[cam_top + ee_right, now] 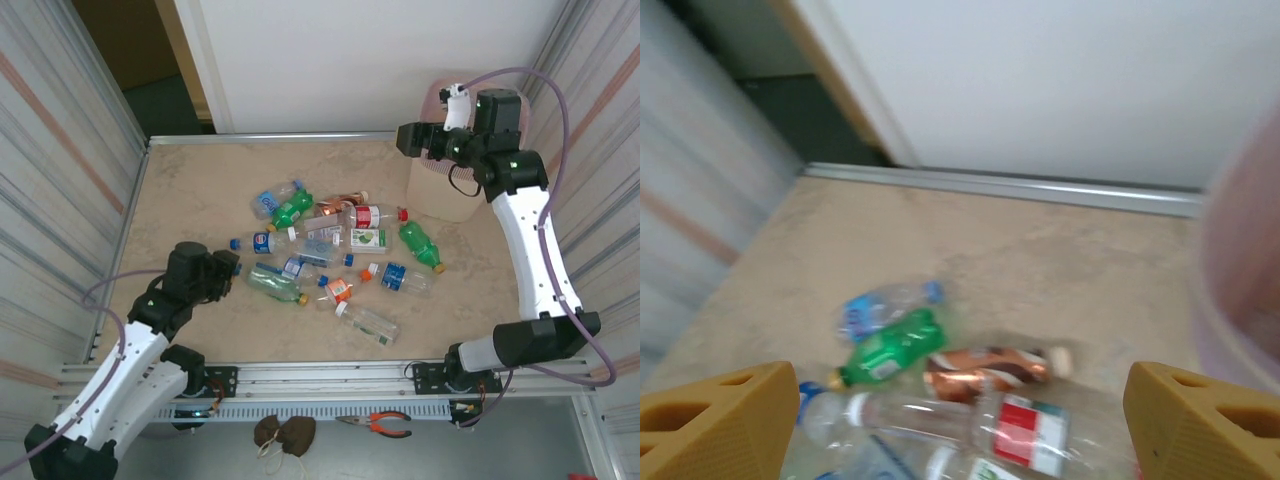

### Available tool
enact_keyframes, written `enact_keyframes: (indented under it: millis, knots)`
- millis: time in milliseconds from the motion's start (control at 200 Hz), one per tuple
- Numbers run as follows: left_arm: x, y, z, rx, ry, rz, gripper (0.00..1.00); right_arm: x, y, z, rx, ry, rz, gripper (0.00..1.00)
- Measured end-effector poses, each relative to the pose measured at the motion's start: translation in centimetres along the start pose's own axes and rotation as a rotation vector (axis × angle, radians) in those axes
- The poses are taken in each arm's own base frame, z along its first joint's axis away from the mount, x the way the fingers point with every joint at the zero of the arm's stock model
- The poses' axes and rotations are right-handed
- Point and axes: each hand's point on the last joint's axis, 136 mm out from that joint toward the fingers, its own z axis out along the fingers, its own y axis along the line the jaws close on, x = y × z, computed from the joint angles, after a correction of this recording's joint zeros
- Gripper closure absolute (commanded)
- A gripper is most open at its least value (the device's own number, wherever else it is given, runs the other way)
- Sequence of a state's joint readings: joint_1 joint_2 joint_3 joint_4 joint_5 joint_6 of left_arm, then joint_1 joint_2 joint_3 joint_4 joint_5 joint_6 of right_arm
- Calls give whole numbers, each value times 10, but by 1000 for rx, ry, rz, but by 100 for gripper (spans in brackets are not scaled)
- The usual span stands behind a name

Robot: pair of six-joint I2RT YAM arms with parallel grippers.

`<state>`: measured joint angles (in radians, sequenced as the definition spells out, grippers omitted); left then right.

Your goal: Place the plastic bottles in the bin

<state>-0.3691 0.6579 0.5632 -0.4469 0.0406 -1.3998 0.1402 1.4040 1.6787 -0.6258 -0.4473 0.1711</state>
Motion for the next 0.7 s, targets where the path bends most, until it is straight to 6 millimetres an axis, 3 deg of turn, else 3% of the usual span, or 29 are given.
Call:
enact_keyframes:
  millis: [155, 336, 531, 696]
  knots:
    - [-12, -53, -16, 210, -39, 193, 88, 12, 34, 3, -215, -8, -29, 16]
    - [-5, -133, -52, 481, -52, 500, 99, 23, 86, -5, -455, -14, -96, 15]
    - [28, -217, -112, 840, -27, 883, 100, 36, 145, -29, -691, -32, -201, 12]
    - [65, -252, -152, 1094, 42, 1159, 100, 52, 192, -57, -866, -41, -334, 4]
